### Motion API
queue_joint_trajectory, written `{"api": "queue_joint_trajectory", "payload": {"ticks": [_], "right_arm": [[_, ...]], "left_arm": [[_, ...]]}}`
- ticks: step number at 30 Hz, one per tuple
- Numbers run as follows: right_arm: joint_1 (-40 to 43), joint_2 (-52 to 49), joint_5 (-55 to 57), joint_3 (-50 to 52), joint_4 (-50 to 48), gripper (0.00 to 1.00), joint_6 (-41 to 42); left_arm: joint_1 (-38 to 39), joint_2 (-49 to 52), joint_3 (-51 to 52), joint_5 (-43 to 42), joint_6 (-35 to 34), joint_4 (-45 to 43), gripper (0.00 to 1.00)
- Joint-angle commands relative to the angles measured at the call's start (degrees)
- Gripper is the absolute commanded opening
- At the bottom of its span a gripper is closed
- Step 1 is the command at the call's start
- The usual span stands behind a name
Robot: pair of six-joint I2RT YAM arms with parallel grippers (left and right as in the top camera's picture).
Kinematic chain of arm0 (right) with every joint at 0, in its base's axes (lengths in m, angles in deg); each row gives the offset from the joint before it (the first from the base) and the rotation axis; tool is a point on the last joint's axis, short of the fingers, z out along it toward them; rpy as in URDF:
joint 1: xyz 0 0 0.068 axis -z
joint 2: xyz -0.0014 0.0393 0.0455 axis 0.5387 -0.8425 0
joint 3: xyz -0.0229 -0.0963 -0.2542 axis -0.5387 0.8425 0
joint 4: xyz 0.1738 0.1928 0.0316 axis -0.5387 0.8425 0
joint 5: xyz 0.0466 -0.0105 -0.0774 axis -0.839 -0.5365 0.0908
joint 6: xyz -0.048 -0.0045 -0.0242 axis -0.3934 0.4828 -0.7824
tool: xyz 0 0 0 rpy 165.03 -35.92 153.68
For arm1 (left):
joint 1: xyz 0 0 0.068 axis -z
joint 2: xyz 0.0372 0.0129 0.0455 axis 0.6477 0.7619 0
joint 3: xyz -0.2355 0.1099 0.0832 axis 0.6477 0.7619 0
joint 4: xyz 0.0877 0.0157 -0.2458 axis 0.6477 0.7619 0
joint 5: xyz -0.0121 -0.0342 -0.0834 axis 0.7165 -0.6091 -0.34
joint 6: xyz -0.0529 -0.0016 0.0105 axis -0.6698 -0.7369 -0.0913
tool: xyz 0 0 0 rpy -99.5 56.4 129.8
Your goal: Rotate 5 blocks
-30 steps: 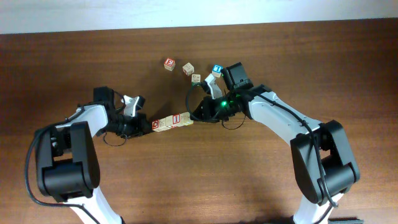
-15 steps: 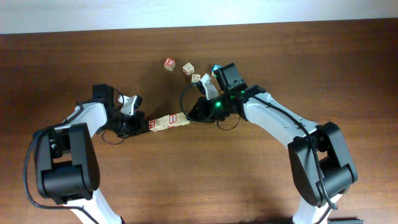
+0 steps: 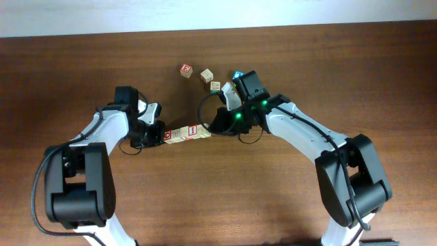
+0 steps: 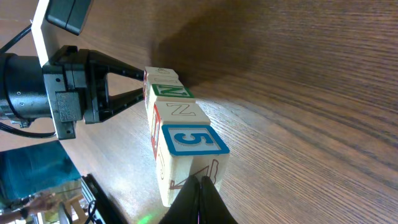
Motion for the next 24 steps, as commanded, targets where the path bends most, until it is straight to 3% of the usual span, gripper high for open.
{"api": "queue_joint_trajectory", "payload": {"ticks": [1, 7, 14, 24], "right_arm": [[-4.8, -1.3, -2.1, -0.5, -0.6, 0.04, 0.3], [-5.0, -1.3, -1.0, -1.1, 0.2, 0.04, 0.1], [-6.5, -1.3, -1.0, -2.6, 0.9, 0.04, -0.5], [-5.4, -1.3, 0.2, -2.5, 3.3, 0.04, -0.4]], "left_arm": [[4.4, 3.9, 2.1, -3.8, 0.3, -0.3, 0.0], [5.5, 3.9, 2.1, -4.5, -0.1, -0.4, 0.0], [5.5, 3.9, 2.1, -20.4, 1.2, -3.5, 0.0], [5.5, 3.9, 2.1, -24.4, 1.6, -3.7, 0.0]]}}
